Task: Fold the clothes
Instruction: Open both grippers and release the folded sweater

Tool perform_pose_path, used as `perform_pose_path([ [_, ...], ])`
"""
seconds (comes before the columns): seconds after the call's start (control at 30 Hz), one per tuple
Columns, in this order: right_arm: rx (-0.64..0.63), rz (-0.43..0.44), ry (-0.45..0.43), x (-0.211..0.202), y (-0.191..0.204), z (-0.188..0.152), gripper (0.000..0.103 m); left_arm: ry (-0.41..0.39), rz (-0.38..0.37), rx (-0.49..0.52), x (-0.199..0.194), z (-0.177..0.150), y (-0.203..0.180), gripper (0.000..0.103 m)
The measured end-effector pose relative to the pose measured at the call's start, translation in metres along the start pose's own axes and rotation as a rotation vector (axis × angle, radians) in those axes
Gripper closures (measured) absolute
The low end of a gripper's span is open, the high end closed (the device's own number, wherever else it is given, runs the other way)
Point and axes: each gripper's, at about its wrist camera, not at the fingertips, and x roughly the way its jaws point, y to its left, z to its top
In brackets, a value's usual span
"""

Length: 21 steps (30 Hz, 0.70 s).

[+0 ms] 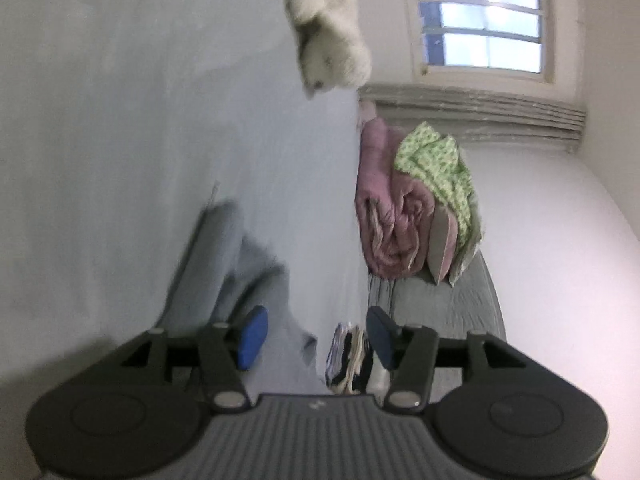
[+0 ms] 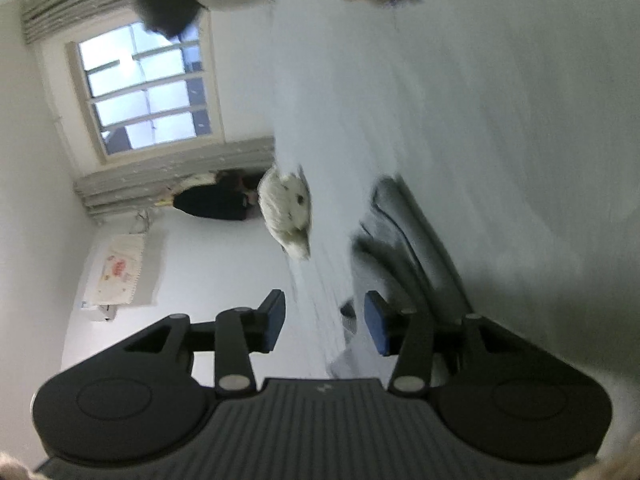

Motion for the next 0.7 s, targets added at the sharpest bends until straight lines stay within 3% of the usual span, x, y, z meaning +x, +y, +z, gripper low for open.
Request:
perform_pose_path([
  [0.13,-0.133,-0.06,-0.037,0.005,0.011,-0.008,0.054,-0.062,0.102,0.172,0.006,-0.001,-0.014,0.048],
  [0.4,-0.44,-0.241,-0.072,0.036,0.022,-0.036,0.059,-0.05,0.218,0.4,0.04,-0.015,-0.018,0.052],
  [0.47,-0.482,-0.265,-0.078,0.043,0.02,-0.042,0.064,-0.055,0.257,0.44,0.047,-0.018,-0.018,0.058],
  [0.53,-0.535,-0.297,-0.094,0.049,0.019,-0.049,0.079,-0.06,0.287,0.478,0.054,-0.022,-0.018,0.072],
  [0.6,-0.607,-0.337,-0.128,0.053,0.022,-0.058,0.087,-0.068,0.302,0.511,0.056,-0.027,-0.02,0.089],
  [0.7,-0.715,-0.368,-0.195,0.054,0.03,-0.072,0.093,-0.095,0.301,0.547,0.051,-0.033,-0.026,0.091],
])
